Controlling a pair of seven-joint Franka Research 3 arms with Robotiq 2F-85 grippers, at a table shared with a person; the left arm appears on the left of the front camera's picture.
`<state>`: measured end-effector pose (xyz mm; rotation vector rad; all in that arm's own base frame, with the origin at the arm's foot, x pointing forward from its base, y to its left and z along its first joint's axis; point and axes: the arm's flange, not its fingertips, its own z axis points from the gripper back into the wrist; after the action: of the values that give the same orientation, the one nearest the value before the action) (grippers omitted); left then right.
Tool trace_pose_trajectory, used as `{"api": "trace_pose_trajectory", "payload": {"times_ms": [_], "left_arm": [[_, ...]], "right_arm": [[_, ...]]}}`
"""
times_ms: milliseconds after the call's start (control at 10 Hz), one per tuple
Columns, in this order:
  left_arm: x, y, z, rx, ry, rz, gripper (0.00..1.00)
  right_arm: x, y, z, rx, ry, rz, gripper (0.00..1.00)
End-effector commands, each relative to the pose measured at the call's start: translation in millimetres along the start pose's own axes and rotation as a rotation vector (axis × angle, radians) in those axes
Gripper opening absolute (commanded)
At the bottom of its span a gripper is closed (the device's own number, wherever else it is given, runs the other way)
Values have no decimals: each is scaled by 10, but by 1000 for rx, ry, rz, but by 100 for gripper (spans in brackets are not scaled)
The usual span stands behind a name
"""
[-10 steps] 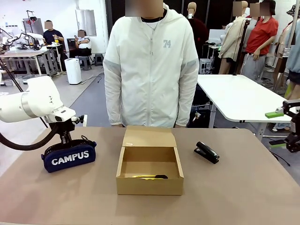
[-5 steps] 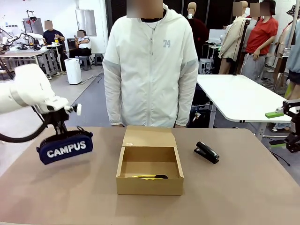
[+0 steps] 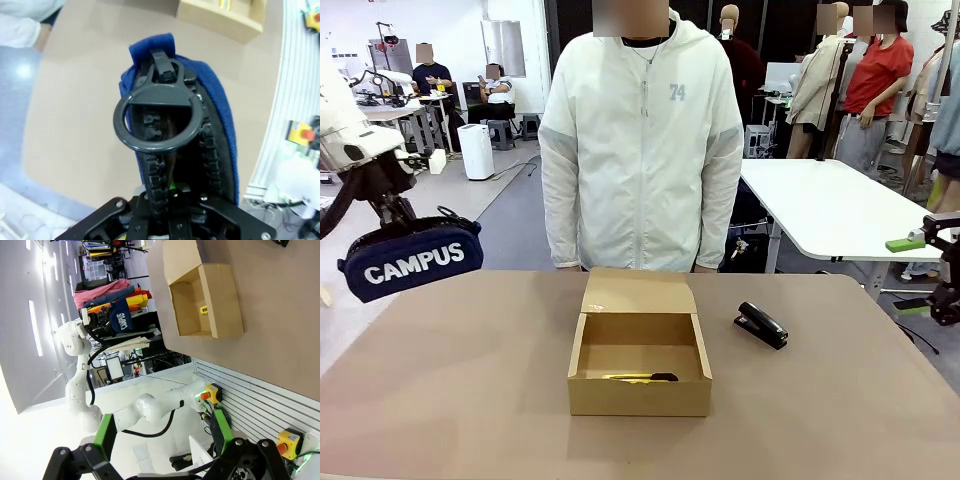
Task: Pack the items into the box.
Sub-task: Pick up the item indicated by the person and place it inside the Mailer Box.
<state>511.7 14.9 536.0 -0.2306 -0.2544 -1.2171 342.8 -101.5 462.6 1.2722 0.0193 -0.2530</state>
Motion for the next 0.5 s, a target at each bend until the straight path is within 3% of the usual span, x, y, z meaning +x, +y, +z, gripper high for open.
{"api": "trace_pose_trajectory", "payload": {"times_ms": [0,400], "left_arm": [[76,103,-307,-33,13,-15,0],[105,98,-364,-43,15,-15,0]], "right_arm": [[-8,15,27,-3,4,15,100],[-8,15,27,-3,4,15,100]]}}
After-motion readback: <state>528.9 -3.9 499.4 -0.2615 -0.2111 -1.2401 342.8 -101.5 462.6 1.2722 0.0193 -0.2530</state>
